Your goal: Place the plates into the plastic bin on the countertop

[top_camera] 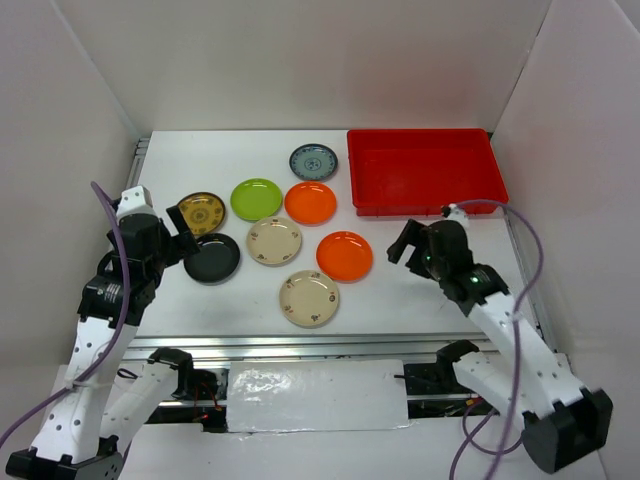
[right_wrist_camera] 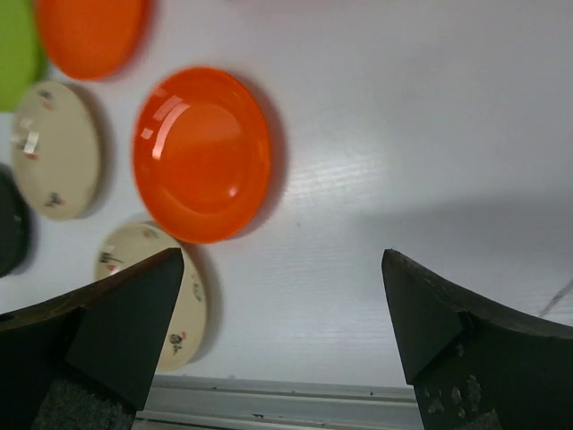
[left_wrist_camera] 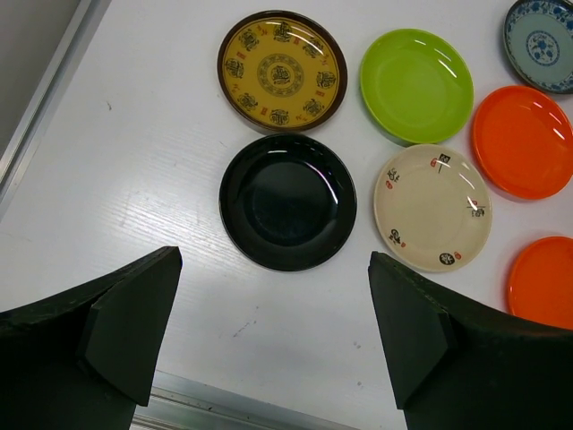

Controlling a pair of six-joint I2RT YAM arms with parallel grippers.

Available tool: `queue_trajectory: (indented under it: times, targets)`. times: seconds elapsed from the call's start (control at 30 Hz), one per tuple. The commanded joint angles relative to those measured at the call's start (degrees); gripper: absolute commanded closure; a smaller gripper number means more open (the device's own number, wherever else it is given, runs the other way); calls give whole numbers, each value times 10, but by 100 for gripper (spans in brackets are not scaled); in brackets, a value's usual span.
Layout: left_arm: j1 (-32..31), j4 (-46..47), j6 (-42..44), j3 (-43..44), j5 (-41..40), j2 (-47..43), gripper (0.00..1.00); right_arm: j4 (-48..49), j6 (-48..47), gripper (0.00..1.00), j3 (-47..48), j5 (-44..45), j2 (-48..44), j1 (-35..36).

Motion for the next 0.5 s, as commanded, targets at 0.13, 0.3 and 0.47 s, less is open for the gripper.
queue_trajectory:
  times: [0.13, 0.3, 0.47]
  targets:
    - [-3, 19, 5, 1, 7, -12, 1, 251, 65, 11, -108, -145, 151, -20]
    - [-2, 17, 12, 1, 20, -2, 1, 321, 75, 18, -112, -188, 273, -15]
    - [-2, 22, 16, -1, 27, -4, 1, 368, 87, 35, -96, -191, 367, -8]
